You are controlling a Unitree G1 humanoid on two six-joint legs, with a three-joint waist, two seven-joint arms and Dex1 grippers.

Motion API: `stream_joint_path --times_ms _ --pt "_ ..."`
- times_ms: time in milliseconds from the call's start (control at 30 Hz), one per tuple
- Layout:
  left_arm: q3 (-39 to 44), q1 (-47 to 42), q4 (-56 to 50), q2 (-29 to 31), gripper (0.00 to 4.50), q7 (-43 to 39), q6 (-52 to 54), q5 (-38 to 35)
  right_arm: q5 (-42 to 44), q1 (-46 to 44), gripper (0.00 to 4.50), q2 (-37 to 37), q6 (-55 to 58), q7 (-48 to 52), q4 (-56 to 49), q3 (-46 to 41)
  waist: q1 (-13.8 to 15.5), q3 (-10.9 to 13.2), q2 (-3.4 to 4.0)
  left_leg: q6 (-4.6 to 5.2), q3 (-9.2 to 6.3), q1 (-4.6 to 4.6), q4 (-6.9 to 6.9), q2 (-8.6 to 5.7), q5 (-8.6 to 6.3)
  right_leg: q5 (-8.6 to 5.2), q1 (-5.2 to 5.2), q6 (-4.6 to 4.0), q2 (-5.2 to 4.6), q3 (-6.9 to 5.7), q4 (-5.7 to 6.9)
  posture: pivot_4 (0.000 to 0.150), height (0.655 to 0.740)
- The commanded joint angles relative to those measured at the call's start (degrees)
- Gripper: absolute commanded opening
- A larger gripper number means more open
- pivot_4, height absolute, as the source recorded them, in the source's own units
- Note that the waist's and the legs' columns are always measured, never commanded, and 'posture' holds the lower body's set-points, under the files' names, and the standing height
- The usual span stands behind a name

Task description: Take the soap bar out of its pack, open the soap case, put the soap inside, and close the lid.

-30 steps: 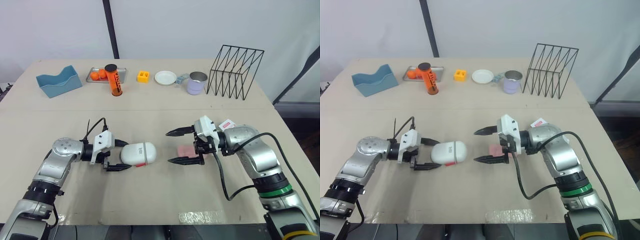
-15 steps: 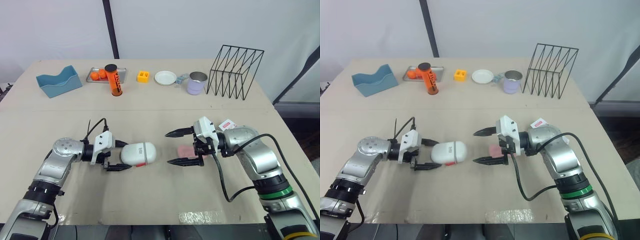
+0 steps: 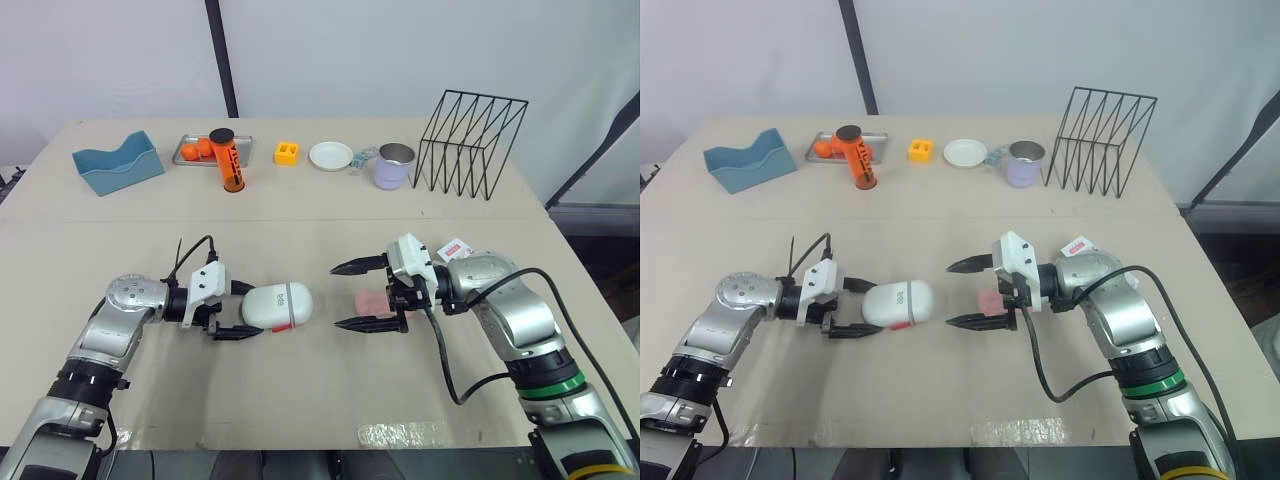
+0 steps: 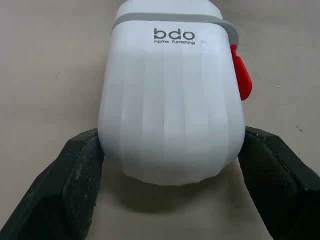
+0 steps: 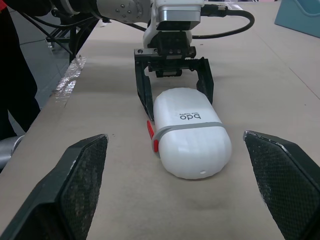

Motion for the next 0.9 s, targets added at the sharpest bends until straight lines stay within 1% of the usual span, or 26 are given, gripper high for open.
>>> stream_joint_path --times_ms 33,100,233,400,500,567,700,900 --pt "0.98 -0.99 -0.54 -0.03 3.89 0.13 -2.01 -0.39 2.12 -0.33 4.5 -0.49 2.01 -0.41 -1.63 -1.5 0.0 0.0 0.0 0.0 0.0 0.0 0.0 0.0 0.0 0.0 0.0 0.0 0.0 0.0 0.0 0.15 0.74" --pt "1.35 -0.88 -0.96 -0.02 3.89 0.19 -2.57 -0.72 3.29 -0.59 4.5 -0.4 4.47 -1.29 -2.61 -1.88 0.0 0.0 0.0 0.0 0.0 0.0 0.0 0.0 0.0 0.0 0.0 0.0 0.0 0.0 0.0 0.15 0.74" --pt "2.13 0.17 -3.51 0.8 3.89 0.1 -4.13 -1.32 6.26 -1.74 4.5 -0.59 13.63 -5.29 -5.18 -2.55 0.0 0.0 0.0 0.0 0.0 0.0 0.0 0.01 0.0 0.0 0.0 0.0 0.0 0.01 0.01 0.15 0.74" --pt "3.09 2.25 -6.18 1.28 3.89 0.96 -7.18 -1.35 10.37 -3.31 4.5 -1.17 28.36 -11.43 -8.13 -3.1 -0.01 0.0 0.0 0.0 -0.01 0.0 -0.01 0.01 0.0 0.0 -0.01 -0.01 0.0 0.01 0.0 0.15 0.74" --pt "3.76 3.37 -7.92 0.62 3.89 2.97 -12.04 -0.38 13.49 -4.46 4.5 -0.66 38.41 -16.1 -8.7 -3.91 -0.02 0.0 0.0 0.0 0.0 -0.02 -0.01 0.01 0.0 0.0 -0.02 0.0 -0.01 0.03 0.0 0.15 0.74" --pt "4.18 4.42 -9.53 0.01 3.89 4.65 -14.47 -0.24 16.1 -5.26 4.5 0.09 44.73 -19.04 -8.82 -4.9 0.0 0.0 0.0 0.0 -0.01 -0.04 -0.01 0.01 0.0 0.01 -0.04 -0.01 -0.01 0.02 0.0 0.15 0.74" --pt "3.93 6.29 -11.88 -0.2 3.89 6.9 -18.28 0.52 20.43 -6.82 4.5 2.82 53.45 -24.16 -8.52 -7.75 -0.04 0.0 0.0 0.0 0.0 -0.14 -0.01 0.01 0.0 0.01 -0.14 -0.01 0.0 0.04 -0.01 0.15 0.74" --pt "3.52 7.11 -13.92 -0.97 3.89 10.58 -20.8 1.82 25.97 -9.78 4.5 7.98 64.69 -30.28 -6.63 -12.87 -0.02 0.0 0.0 0.0 0.0 -0.22 0.0 0.02 0.0 0.02 -0.22 -0.03 0.01 0.03 0.01 0.15 0.74"
